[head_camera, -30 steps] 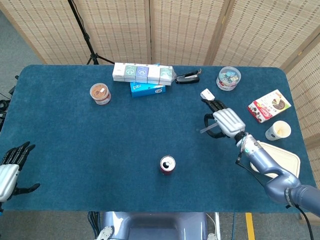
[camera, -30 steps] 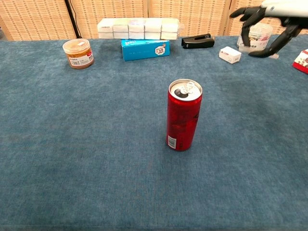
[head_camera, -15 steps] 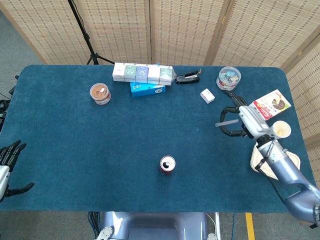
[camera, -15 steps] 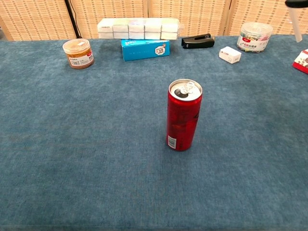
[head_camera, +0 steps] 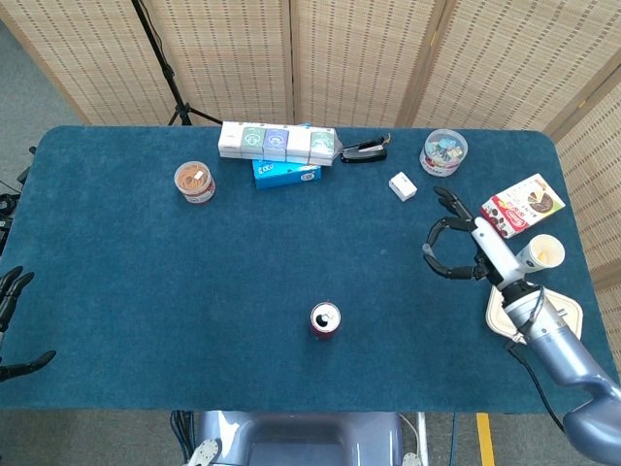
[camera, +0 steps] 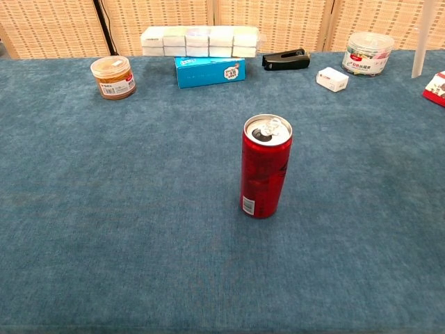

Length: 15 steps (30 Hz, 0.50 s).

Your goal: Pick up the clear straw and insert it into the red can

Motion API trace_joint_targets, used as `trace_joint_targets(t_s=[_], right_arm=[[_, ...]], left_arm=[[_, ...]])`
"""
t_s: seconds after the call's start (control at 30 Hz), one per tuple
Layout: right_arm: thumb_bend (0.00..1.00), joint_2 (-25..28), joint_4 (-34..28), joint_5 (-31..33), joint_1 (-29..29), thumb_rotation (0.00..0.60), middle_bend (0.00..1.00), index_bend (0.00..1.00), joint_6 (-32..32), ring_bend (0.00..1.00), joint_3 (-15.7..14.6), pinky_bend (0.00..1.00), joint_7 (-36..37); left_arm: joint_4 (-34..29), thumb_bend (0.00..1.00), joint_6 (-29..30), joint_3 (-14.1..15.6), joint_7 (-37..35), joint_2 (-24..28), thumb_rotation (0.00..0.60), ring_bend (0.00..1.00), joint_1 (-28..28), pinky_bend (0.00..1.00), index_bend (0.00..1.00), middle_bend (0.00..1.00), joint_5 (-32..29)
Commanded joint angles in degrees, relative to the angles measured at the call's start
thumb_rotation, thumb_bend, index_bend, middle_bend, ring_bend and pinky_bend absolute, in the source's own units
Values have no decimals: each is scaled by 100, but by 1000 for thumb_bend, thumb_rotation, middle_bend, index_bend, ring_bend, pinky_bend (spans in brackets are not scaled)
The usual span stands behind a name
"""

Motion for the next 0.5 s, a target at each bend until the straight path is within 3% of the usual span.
trace_joint_targets(t_s=[0.03,0.3,0.5], right_arm=[[582,96,-101,-45,-41,600,0,592,-107,0,102,0,355],[598,173,-53,-228,-52,600,0,594,-299,0,203,0,1100],[664,540,-337,-999,-148,600,0,594,-336,0,193,0,2522]], left_arm=[[7,92,-34,-8,-68,34,600,0,-17,0,0,0,-4],[8,92,-87,1,-150,60,600,0,-29,0,0,0,15],[-12,93,-110,-36,-202,85,600,0,-53,0,0,0,-20]])
